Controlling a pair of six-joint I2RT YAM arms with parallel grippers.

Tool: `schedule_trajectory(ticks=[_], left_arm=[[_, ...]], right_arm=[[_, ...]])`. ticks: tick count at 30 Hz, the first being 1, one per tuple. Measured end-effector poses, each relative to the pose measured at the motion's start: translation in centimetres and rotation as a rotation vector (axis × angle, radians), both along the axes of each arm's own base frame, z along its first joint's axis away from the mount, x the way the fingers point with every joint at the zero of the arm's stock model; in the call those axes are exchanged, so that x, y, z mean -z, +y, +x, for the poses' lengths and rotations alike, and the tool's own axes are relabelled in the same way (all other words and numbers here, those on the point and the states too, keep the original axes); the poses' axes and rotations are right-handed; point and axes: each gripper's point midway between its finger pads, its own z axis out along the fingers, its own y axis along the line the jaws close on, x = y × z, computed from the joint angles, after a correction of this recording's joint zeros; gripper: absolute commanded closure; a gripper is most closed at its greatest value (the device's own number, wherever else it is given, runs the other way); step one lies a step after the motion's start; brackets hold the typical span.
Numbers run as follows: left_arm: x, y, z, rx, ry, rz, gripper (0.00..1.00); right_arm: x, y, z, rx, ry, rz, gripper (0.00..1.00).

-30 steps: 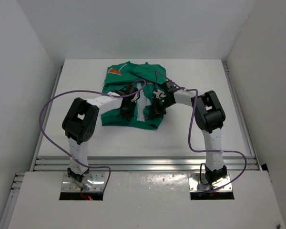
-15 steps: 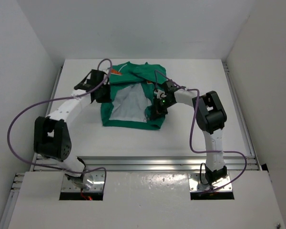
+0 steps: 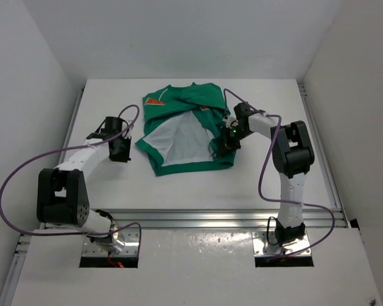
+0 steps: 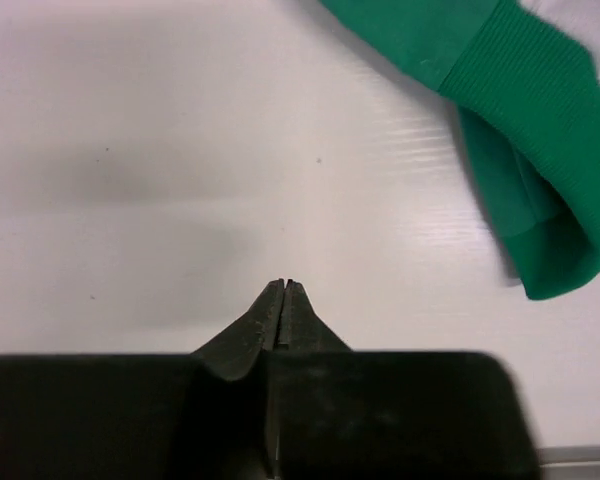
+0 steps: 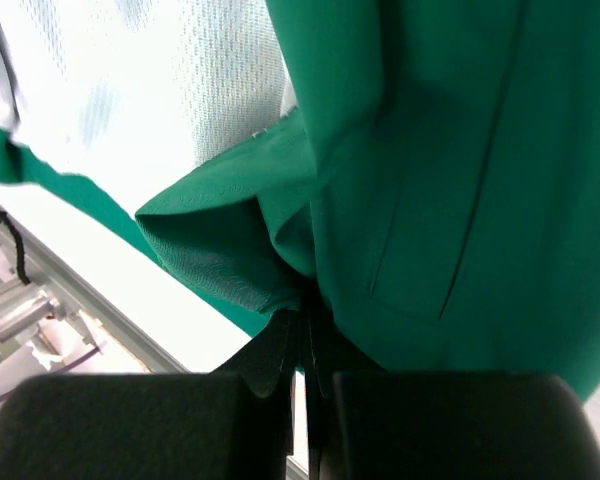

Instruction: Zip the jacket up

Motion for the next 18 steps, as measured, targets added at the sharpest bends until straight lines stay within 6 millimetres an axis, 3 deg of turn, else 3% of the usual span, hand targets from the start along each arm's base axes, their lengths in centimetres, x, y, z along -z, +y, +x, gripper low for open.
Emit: schedule_trajectory(ticks=[2, 4, 8, 11, 15, 18], left_arm=[[-0.6, -0.3, 0.0, 0.022, -0.023, -0.018, 0.68], [-1.6, -0.7, 0.8, 0.013, -0.058, -0.057, 0.53], [-2.1, -1.2, 3.8, -0.056, -0.068, -0.197, 0.44], [-0.4, -1.9, 5.6, -0.129, -0.024, -0.321, 0.43], [2.3, -3.2, 5.8, -0.205, 0.061, -0.432, 0.43], [3.0, -4.1, 6.1, -0.241, 0.087, -0.503, 0.43]], right_arm=[[-0.1, -0.7, 0.2, 0.006, -0.004, -0.005, 1.00], [-0.2, -0.9, 0.3, 0.005, -0.008, -0.005, 1.00], [-0.2, -0.7, 0.2, -0.001, -0.009, -0.004, 1.00], [-0.3, -0.6, 0.0, -0.006, -0.008, 0.001, 1.00], [-0.5, -0.3, -0.1, -0.011, -0.005, 0.017, 1.00], [-0.7, 0.0, -0.3, -0.014, -0.006, 0.024, 1.00]])
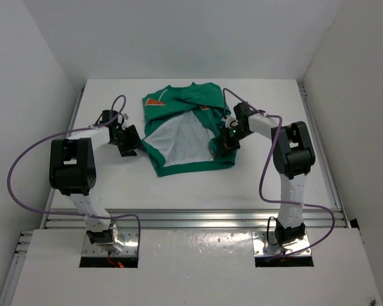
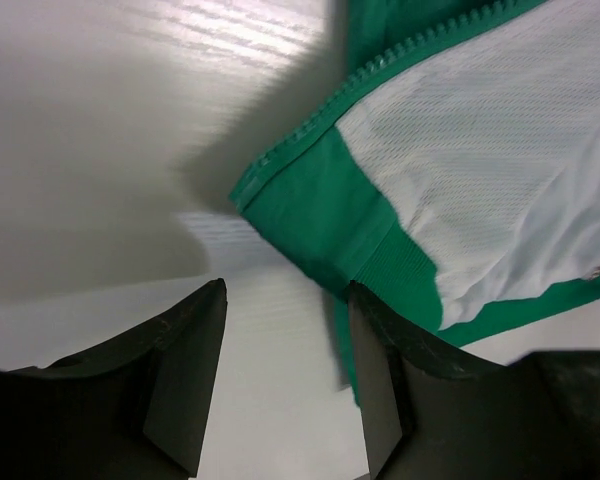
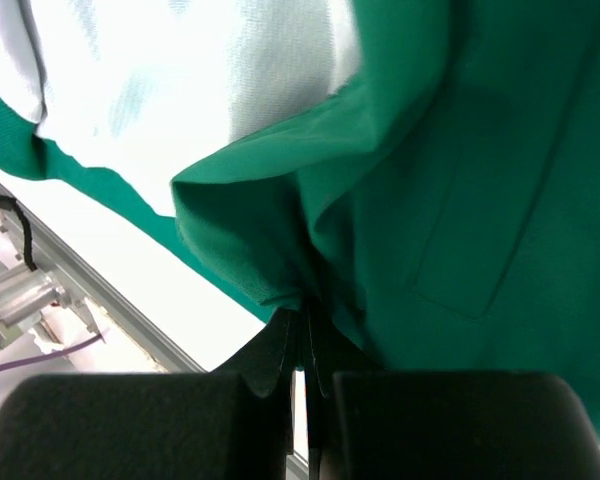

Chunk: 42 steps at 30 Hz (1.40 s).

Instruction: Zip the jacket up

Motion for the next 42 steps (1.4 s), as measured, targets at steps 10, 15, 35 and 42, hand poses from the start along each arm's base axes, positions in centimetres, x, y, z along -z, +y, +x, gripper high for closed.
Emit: schedule_trajectory(ticks=[10, 15, 35, 42], left_arm=[[1.0, -1.2, 2.2, -0.089, 0.005, -0.129, 0.53], [1.3, -0.7, 3.6, -0.124, -0.004, -0.147, 0.86], [-16.7, -1.0, 0.9, 0.488, -0.741, 0.592, 1.00], [-5.5, -5.8, -7.1, 1.094, -0.601, 0.816, 1.00]], right_arm=[[-0.3, 1.3, -0.4, -0.029, -0.009, 0.023, 1.00], [-0.4, 1.6, -0.3, -0.037, -0.014, 0.025, 1.00], [-0.1, 1.8, 0.8, -0.039, -0.040, 0.002, 1.00], [-0.3, 1.9, 1.0, -0.039, -0.047, 0.005, 1.00]])
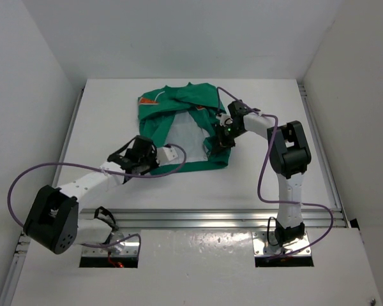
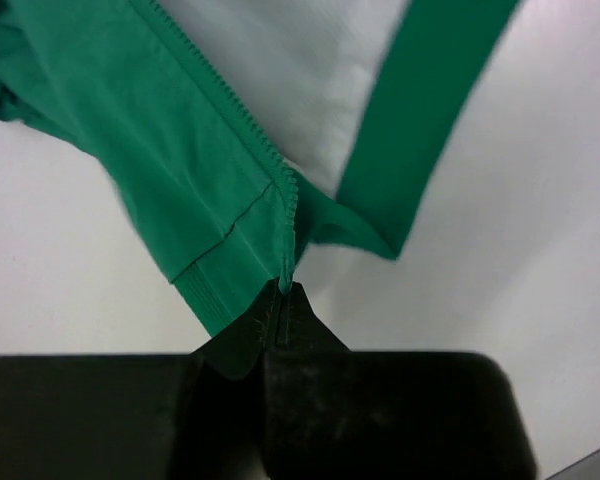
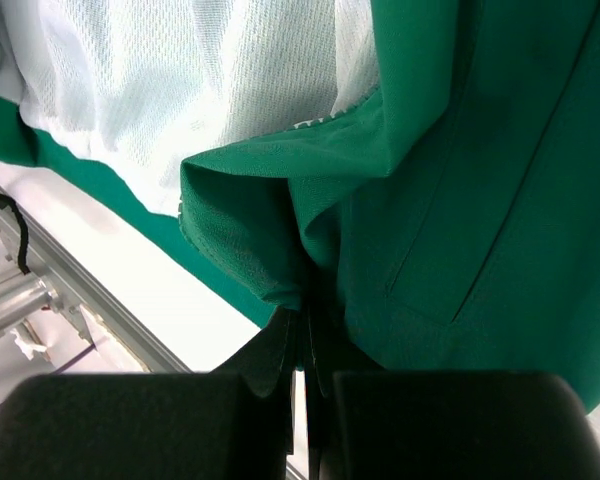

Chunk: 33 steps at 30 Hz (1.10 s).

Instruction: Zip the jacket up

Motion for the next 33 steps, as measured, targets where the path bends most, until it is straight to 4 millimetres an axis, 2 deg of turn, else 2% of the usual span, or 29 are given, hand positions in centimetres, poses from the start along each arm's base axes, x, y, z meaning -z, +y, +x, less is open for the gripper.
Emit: schedule_trajectory(ticks=[3, 10, 18, 23, 28, 30, 33], left_arm=[[2.3, 1.2, -1.6, 0.064, 0.035, 0.140, 1.00], [3.7, 3.7, -2.1, 0.115, 0.002, 0.344, 1.00], [3.5, 6.6, -1.1, 0.024, -0.018, 0.396, 0.99], [3.8, 8.5, -0.7, -0.027, -0.003, 0.407, 0.83], [3.9, 9.7, -0.7, -0.067, 0.038, 0.372, 0.55], [3.2, 9.9, -0.3, -0.095, 0.057, 0.319, 0.53], [0.5, 9.5, 1.5, -0.145, 0.044, 0.194, 0.52]], right_arm=[[0.0, 0.0, 0.0, 0.000, 0.002, 0.000, 1.00], [0.0, 0.0, -0.1, 0.000, 0.003, 0.001, 1.00], [-0.1, 0.1, -0.1, 0.002, 0.007, 0.008, 1.00], [-0.1, 0.1, -0.1, 0.002, 0.007, 0.010, 1.00], [-0.2, 0.2, -0.1, 0.003, 0.008, 0.014, 1.00], [-0.2, 0.2, -0.1, 0.002, 0.009, 0.017, 1.00], [-0.2, 0.3, -0.1, 0.002, 0.010, 0.019, 1.00]])
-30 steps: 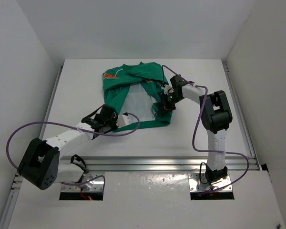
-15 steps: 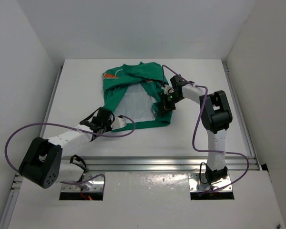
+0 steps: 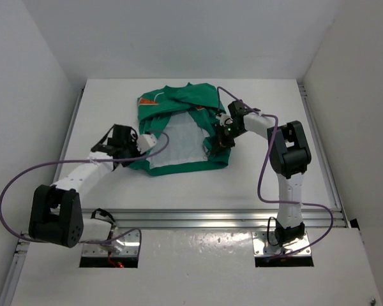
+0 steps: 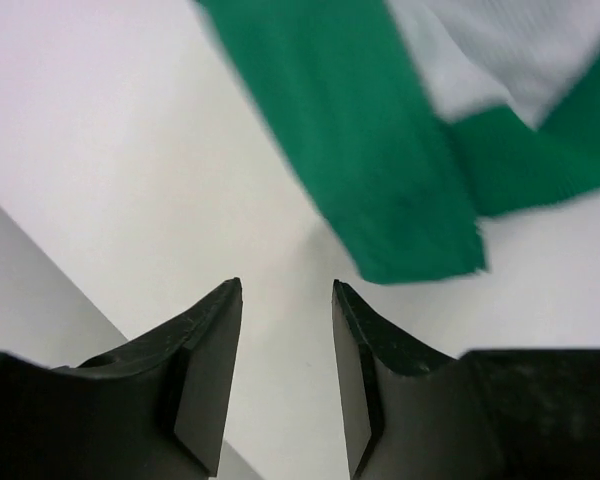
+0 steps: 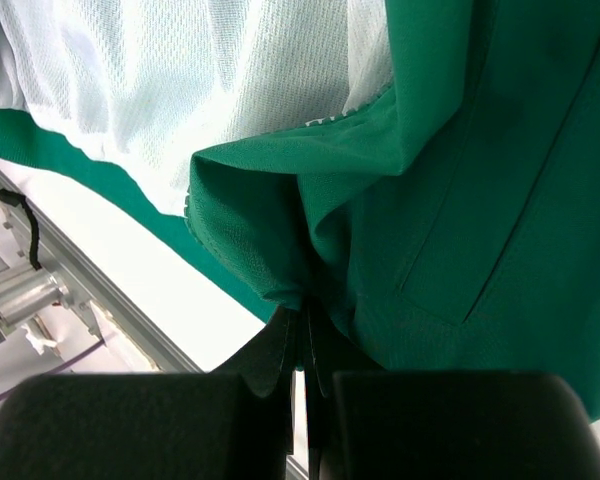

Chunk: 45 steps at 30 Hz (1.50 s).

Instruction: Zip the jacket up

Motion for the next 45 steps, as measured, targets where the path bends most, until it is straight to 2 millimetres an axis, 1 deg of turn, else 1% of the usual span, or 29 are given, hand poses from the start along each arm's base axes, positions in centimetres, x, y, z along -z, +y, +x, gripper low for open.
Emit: schedule_trajectory(ticks=[2, 3, 4, 5, 6, 8, 9, 10, 11, 13, 14, 17, 19, 21, 23, 29, 33, 43, 45], left_arm=[[-2.4, -0.2, 1.5, -0.043, -0.043, -0.096, 0.52], [-3.5, -0.2, 2.1, -0.066, -0.060, -0.141, 0.50], [-4.6, -0.2, 2.6, -0.091, -0.074, -0.188, 0.40], [-5.6, 0.0, 3.1, -0.123, -0.091, -0.231, 0.36], [-6.4, 0.2, 3.5, -0.156, -0.104, -0.273, 0.27], [-7.2, 0.6, 3.5, -0.223, -0.101, -0.349, 0.20], [-7.2, 0.8, 3.3, -0.254, -0.088, -0.382, 0.18], [-7.0, 1.0, 2.9, -0.285, -0.060, -0.413, 0.17], [-6.7, 1.2, 2.5, -0.303, -0.025, -0.443, 0.12], [-5.3, 1.1, 1.7, -0.329, 0.076, -0.513, 0.07], [-4.5, 1.1, 1.4, -0.345, 0.130, -0.552, 0.07], [-1.0, 1.6, -0.1, -0.417, 0.343, -0.697, 0.07], [0.6, 1.9, -0.8, -0.453, 0.445, -0.785, 0.10], [2.0, 2.1, -1.3, -0.485, 0.538, -0.876, 0.11], [2.8, 2.3, -1.3, -0.500, 0.593, -0.945, 0.11], [3.9, 1.0, -0.2, -0.453, 0.688, -1.084, 0.14], [5.0, 0.2, -0.1, -0.451, 0.751, -1.157, 0.15], [5.1, -1.0, 0.3, -0.454, 0.776, -1.274, 0.16], [5.2, -1.4, 0.1, -0.457, 0.793, -1.307, 0.18]], right_arm=[[0.0, 0.0, 0.0, 0.000, 0.000, 0.001, 1.00], [0.0, 0.0, 0.0, 0.000, 0.000, 0.001, 1.00], [0.0, 0.0, 0.0, 0.000, 0.000, 0.001, 1.00], [0.0, 0.0, 0.0, -0.001, 0.000, 0.002, 1.00], [0.0, 0.0, 0.0, -0.001, 0.000, 0.003, 1.00], [-0.1, 0.1, 0.0, -0.001, 0.000, 0.005, 1.00], [-0.1, 0.1, 0.0, -0.002, -0.001, 0.007, 1.00], [-0.1, 0.1, 0.0, -0.002, -0.001, 0.009, 1.00], [-0.1, 0.2, 0.0, -0.003, -0.001, 0.011, 1.00], [-0.2, 0.2, 0.0, -0.005, -0.001, 0.015, 1.00], [-0.2, 0.2, 0.0, -0.006, -0.001, 0.017, 1.00], [-0.2, 0.4, -0.1, -0.013, -0.001, 0.023, 1.00], [-0.3, 0.4, -0.2, -0.020, -0.003, 0.026, 1.00], [-0.3, 0.5, -0.3, -0.025, -0.004, 0.028, 1.00], [-0.3, 0.6, -0.4, -0.034, -0.005, 0.027, 1.00], [-0.3, 1.0, -0.7, -0.058, -0.009, 0.024, 1.00], [-0.6, 1.2, -0.8, -0.068, -0.011, 0.022, 1.00], [-0.8, 1.3, -0.7, -0.075, -0.014, 0.004, 1.00], [-0.9, 1.4, -0.8, -0.078, -0.015, 0.002, 1.00]])
